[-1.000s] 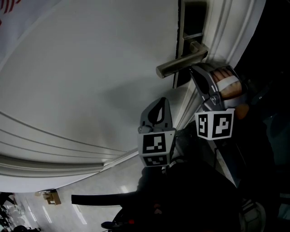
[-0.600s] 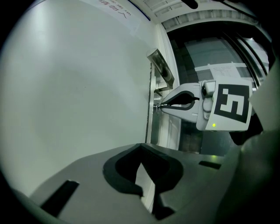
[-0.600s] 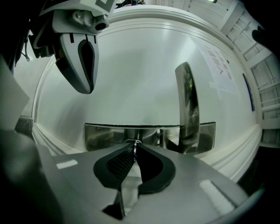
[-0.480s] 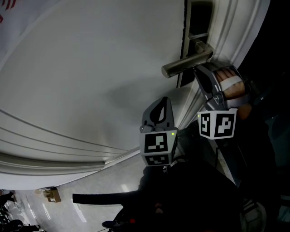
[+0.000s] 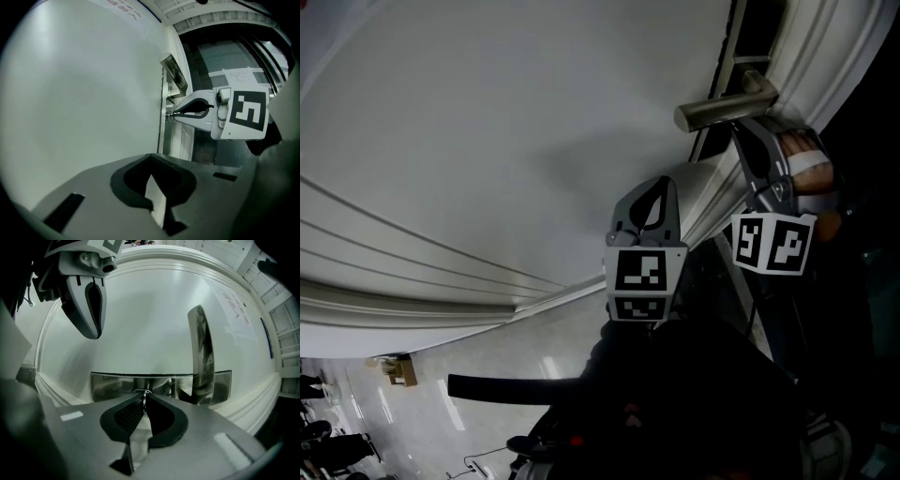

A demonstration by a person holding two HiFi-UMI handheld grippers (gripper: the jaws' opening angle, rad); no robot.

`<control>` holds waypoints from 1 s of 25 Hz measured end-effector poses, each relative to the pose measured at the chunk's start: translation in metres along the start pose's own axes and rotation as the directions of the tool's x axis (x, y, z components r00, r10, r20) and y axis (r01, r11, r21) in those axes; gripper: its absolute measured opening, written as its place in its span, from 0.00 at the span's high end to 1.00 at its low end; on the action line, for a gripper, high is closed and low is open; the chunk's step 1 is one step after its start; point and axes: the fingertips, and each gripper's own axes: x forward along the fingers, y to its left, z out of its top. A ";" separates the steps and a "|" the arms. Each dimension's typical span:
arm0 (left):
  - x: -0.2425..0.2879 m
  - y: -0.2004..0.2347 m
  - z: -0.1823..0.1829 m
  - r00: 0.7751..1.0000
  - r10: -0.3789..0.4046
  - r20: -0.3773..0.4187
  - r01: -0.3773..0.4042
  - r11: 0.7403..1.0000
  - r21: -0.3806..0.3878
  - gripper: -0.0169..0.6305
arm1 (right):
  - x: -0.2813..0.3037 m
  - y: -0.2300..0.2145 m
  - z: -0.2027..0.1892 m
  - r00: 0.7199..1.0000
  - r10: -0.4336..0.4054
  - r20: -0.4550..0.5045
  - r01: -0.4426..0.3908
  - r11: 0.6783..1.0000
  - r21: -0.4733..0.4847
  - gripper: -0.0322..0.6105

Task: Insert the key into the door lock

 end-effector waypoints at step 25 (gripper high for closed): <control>0.000 0.002 -0.003 1.000 0.014 -0.006 -0.014 1.000 -0.002 0.97 | 0.004 0.001 -0.001 1.000 -0.016 0.008 0.016 1.000 -0.005 0.92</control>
